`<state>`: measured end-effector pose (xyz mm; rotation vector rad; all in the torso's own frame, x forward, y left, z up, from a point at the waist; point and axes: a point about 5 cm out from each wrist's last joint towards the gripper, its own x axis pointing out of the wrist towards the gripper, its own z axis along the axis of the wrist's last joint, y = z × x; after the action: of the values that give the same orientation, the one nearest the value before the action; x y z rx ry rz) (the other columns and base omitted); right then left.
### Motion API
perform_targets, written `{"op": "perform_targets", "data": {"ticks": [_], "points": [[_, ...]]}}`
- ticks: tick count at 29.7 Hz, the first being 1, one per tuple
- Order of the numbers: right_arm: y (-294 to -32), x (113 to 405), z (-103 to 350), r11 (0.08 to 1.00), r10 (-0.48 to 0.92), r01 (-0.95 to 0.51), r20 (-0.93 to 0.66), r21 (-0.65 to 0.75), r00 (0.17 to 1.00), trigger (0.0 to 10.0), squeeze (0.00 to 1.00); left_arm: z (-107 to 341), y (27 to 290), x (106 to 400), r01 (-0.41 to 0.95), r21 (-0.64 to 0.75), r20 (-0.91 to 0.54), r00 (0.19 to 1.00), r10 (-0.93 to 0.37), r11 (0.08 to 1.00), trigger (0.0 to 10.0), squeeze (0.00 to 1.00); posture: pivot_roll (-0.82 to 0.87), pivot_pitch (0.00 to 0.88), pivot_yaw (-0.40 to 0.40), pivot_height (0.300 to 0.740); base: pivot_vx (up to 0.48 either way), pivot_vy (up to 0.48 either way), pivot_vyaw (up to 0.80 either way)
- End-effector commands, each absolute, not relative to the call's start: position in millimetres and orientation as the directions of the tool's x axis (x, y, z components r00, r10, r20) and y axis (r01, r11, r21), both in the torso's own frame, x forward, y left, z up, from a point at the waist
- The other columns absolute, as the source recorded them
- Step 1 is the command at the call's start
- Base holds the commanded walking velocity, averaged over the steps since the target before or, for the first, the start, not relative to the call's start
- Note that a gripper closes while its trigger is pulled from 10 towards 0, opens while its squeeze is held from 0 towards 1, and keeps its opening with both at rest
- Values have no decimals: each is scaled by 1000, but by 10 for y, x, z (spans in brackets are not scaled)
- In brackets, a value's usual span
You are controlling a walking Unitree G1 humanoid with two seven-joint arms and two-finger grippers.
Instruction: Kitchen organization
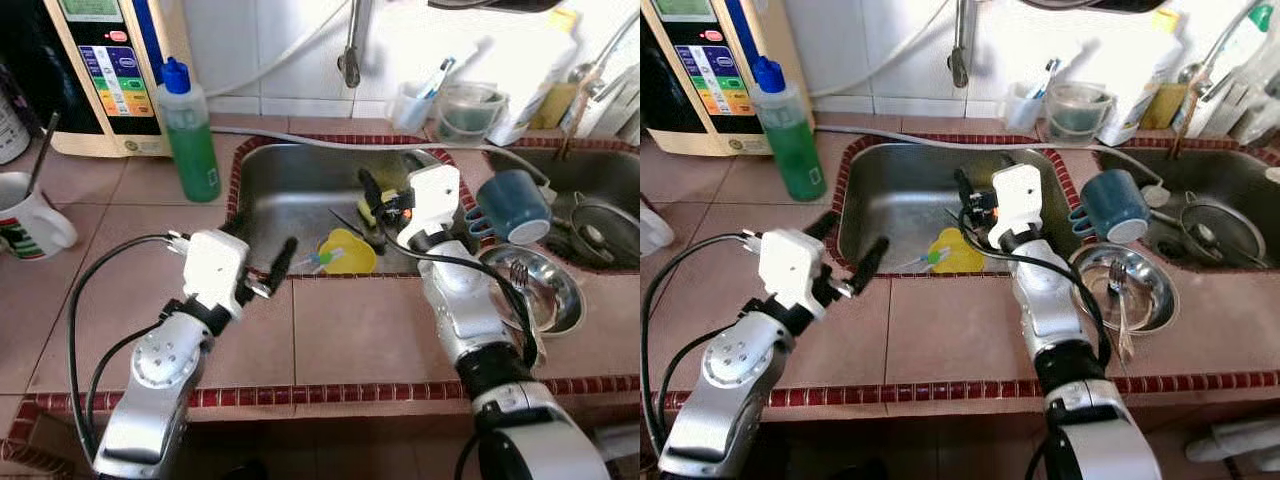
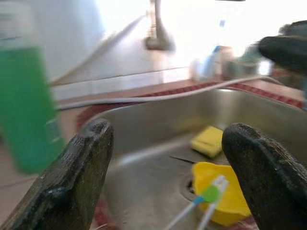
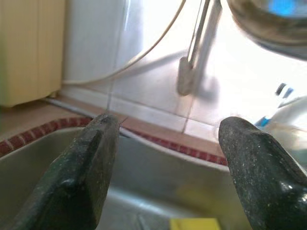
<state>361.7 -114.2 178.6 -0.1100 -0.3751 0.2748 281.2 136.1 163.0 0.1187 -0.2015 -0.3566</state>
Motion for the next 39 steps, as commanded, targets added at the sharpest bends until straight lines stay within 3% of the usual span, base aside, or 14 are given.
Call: {"op": "perform_targets", "data": {"ticks": [1, 11, 25, 39], "points": [[-1204, 3598, 1832, 968, 246, -204, 378, -148, 893, 10000, 0, 1604, 1368, 2829, 317, 136, 174, 925, -338, 939, 10000, 0, -76, 1, -50, 740, 0, 0, 0], [-1361, 3411, 1666, 985, 145, -100, 369, -138, 918, 10000, 0, 1420, 1580, 2908, 145, 81, 161, 974, -156, 986, 10000, 0, -79, 0, -56, 740, 0, 0, 0], [-1411, 3169, 1405, 992, 98, -69, 309, -105, 946, 10000, 0, 1312, 1734, 2881, 91, 72, 170, 980, -102, 993, 10000, 0, -68, 0, -61, 740, 0, 0, 0], [-1374, 2947, 1338, 989, 82, -40, 304, -139, 949, 10000, 0, 1275, 1680, 2678, 47, -3, 184, 982, -46, 999, 10000, 0, -81, 0, -55, 740, 0, 0, 0]]}}
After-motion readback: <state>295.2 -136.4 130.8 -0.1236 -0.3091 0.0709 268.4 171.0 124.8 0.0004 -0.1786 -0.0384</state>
